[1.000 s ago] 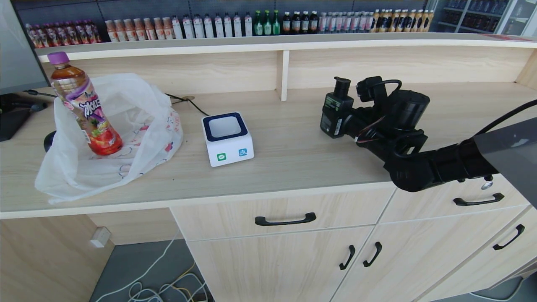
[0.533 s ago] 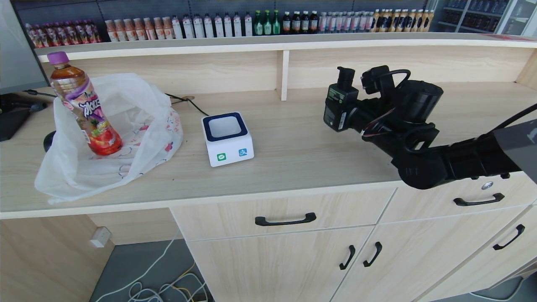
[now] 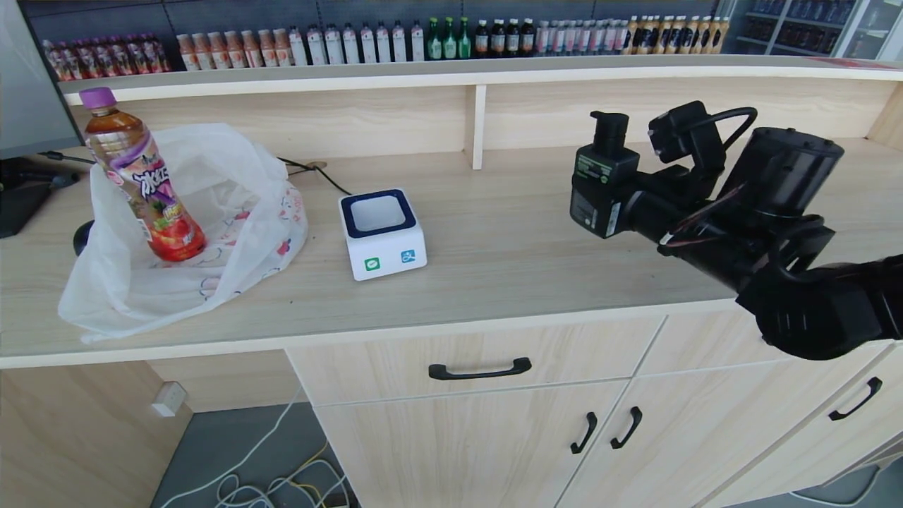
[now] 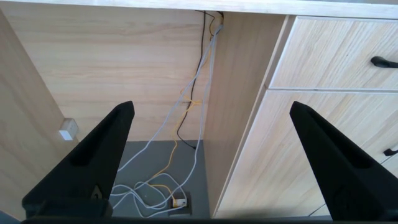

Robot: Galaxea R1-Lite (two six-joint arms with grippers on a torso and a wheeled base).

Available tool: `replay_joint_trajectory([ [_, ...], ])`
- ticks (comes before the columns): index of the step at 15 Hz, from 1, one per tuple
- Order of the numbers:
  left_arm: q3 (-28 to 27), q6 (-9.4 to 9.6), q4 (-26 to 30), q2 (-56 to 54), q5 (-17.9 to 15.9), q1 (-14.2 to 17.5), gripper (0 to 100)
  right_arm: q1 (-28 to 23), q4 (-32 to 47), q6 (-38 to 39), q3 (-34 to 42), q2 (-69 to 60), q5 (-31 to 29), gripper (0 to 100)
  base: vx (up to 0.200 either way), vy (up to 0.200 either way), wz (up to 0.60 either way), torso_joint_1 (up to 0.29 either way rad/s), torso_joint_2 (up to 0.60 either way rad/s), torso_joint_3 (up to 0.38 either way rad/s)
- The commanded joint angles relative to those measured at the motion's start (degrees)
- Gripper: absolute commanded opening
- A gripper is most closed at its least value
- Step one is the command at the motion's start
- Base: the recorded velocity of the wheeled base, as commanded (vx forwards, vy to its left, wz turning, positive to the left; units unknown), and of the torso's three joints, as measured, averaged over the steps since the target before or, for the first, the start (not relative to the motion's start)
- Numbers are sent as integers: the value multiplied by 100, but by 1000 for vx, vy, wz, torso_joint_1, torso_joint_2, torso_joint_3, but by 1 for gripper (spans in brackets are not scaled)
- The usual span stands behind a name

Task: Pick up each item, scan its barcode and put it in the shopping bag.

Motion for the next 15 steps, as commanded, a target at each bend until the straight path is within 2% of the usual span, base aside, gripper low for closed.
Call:
replay_joint_trajectory([
  [1, 0, 0, -2, -2, 0, 0, 100, 103, -4, -79, 559, -761, 2, 0, 0, 0, 0, 0, 0, 0],
  [4, 0, -9, -2, -2, 0, 0, 100, 323, -13, -114, 1113, -1253, -7, 0, 0, 0, 0, 0, 0, 0],
  [8, 0, -9, -2, -2, 0, 0, 100, 490, -4, 44, 1166, -1288, 125, 0, 0, 0, 0, 0, 0, 0],
  [10, 0, 0, -2, -2, 0, 0, 100, 542, -30, 387, 1359, -1323, 749, 0, 0, 0, 0, 0, 0, 0],
  [14, 0, 0, -2, -2, 0, 0, 100, 542, -180, 1380, 1465, -1464, 1338, 0, 0, 0, 0, 0, 0, 0],
  [15, 0, 0, -2, -2, 0, 0, 100, 534, -426, 1706, 1552, -1446, 1619, 0, 0, 0, 0, 0, 0, 0],
])
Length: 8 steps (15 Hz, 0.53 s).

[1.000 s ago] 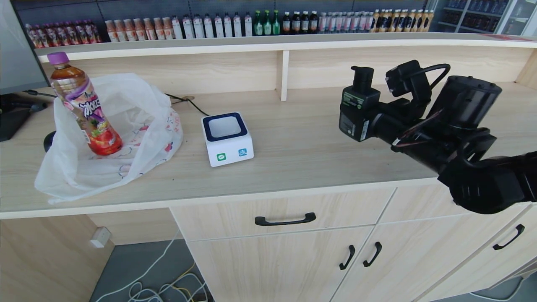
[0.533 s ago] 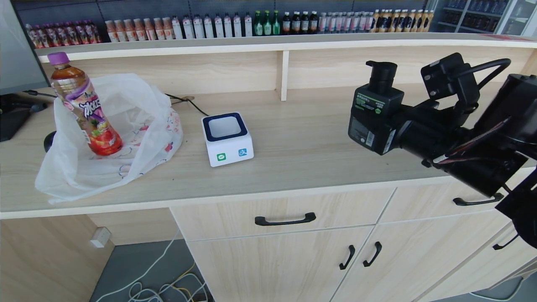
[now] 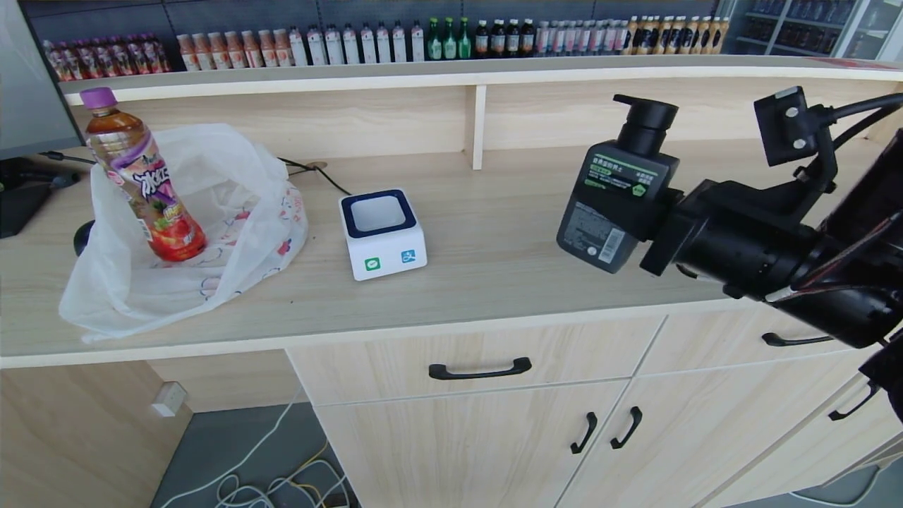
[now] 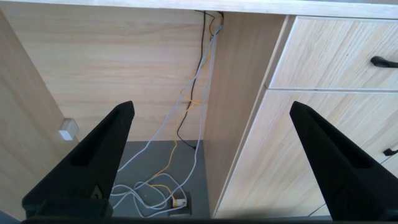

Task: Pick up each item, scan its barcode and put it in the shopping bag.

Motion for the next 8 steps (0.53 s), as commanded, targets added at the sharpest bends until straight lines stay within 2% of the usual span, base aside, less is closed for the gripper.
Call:
replay_joint_trajectory([
  [1, 0, 0, -2, -2, 0, 0, 100, 20, -437, 368, 237, 52, 359, 0, 0, 0, 0, 0, 0, 0],
  [2, 0, 0, -2, -2, 0, 0, 100, 64, -639, 491, 298, 113, 535, 0, 0, 0, 0, 0, 0, 0],
  [4, 0, 0, -2, -2, 0, 0, 100, 415, -1553, 1080, 474, 395, 1299, 0, 0, 0, 0, 0, 0, 0],
  [6, 0, -9, -2, -2, 0, 0, 100, 609, -2054, 1195, 571, 702, 1625, 0, 0, 0, 0, 0, 0, 0],
  [8, 0, -9, -2, -2, 0, 0, 100, 758, -2880, 1748, 861, 843, 2090, 0, 0, 0, 0, 0, 0, 0],
])
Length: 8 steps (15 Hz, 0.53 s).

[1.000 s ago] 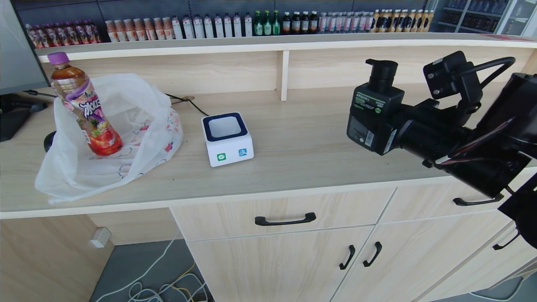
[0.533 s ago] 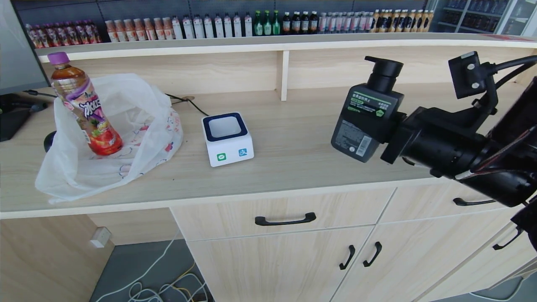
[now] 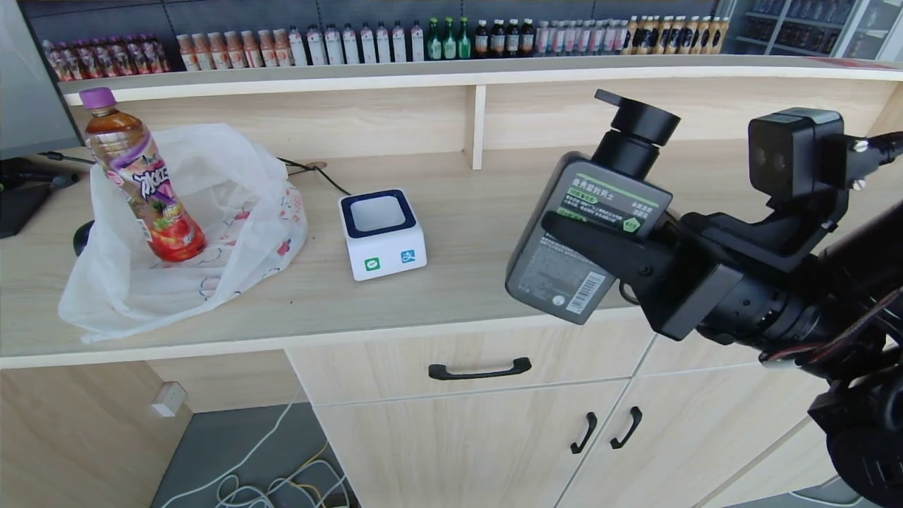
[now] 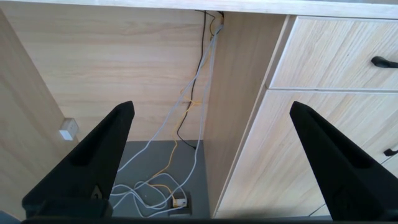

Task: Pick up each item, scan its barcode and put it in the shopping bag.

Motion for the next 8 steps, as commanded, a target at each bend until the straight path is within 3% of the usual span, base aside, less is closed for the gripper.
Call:
replay_joint_trajectory([
  [1, 0, 2, -2, -2, 2, 0, 100, 175, -326, 249, 220, 310, 211, 0, 0, 0, 0, 0, 0, 0],
  [5, 0, -6, -2, -2, 2, 0, 100, 324, -335, 802, -167, 512, 659, 0, 0, 0, 0, 0, 0, 0],
  [8, 0, 2, -2, -2, 2, 0, 100, 333, -370, 1444, -396, 802, 668, 0, 0, 0, 0, 0, 0, 0],
])
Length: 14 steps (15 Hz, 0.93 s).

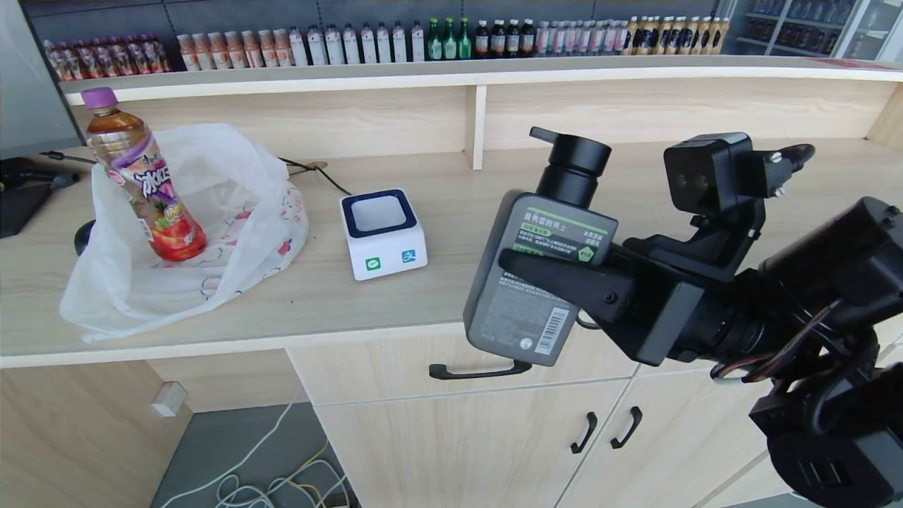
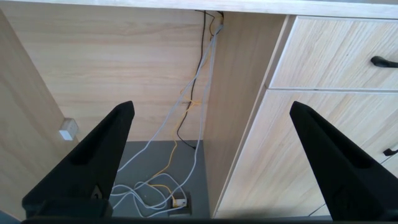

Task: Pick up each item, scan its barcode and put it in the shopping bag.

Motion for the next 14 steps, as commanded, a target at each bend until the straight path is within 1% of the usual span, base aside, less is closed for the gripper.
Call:
replay_joint_trajectory([
  [1, 0, 2, -2, -2, 0, 0, 100, 1, -12, 257, -177, 247, 50, 0, 0, 0, 0, 0, 0, 0],
  [4, 0, 2, -2, -2, 0, 0, 100, -8, -12, 530, -309, 238, 296, 0, 0, 0, 0, 0, 0, 0],
  [7, 0, 2, -2, -2, 0, 0, 100, -25, -12, 653, -318, 220, 296, 0, 0, 0, 0, 0, 0, 0],
  [10, 0, 2, -2, -2, 0, 0, 100, -25, -12, 767, -494, 211, 296, 0, 0, 0, 0, 0, 0, 0],
  [14, 0, 2, -2, -2, 0, 0, 100, 1, -12, 767, -362, 97, 296, 0, 0, 0, 0, 0, 0, 0],
])
